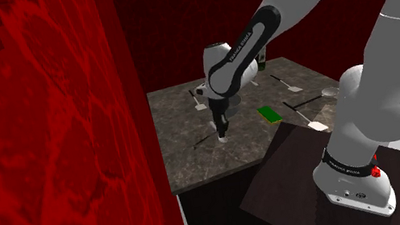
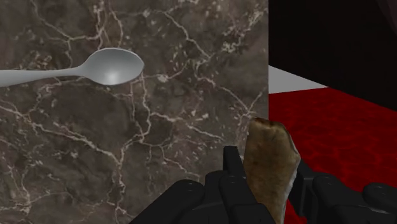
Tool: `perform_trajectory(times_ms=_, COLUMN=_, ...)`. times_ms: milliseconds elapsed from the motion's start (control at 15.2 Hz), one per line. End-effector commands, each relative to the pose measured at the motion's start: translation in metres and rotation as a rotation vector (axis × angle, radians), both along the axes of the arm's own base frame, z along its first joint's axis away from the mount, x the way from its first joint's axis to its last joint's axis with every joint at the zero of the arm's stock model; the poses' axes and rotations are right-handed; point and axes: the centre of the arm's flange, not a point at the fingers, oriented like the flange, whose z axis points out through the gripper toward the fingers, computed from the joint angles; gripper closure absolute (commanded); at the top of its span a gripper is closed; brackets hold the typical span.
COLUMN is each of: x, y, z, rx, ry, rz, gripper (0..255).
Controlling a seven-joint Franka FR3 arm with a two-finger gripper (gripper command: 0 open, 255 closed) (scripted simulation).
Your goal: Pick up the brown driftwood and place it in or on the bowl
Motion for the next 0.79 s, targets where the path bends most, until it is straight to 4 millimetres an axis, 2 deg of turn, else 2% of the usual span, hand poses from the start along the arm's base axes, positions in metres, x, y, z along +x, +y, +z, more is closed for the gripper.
perform_trajectory(times_ms=0, x=0.000, y=0.000, z=0.011, rx=0.000, ry=0.000, rz=0.000, gripper=255)
perform_trajectory(times_ms=132, x=0.000, y=0.000, z=0.018, rx=0.000, ry=0.000, rz=0.000, gripper=255)
perform_trajectory(times_ms=726, x=0.039, y=-0.112, z=0.021, rx=0.000, ry=0.000, rz=0.000, gripper=255)
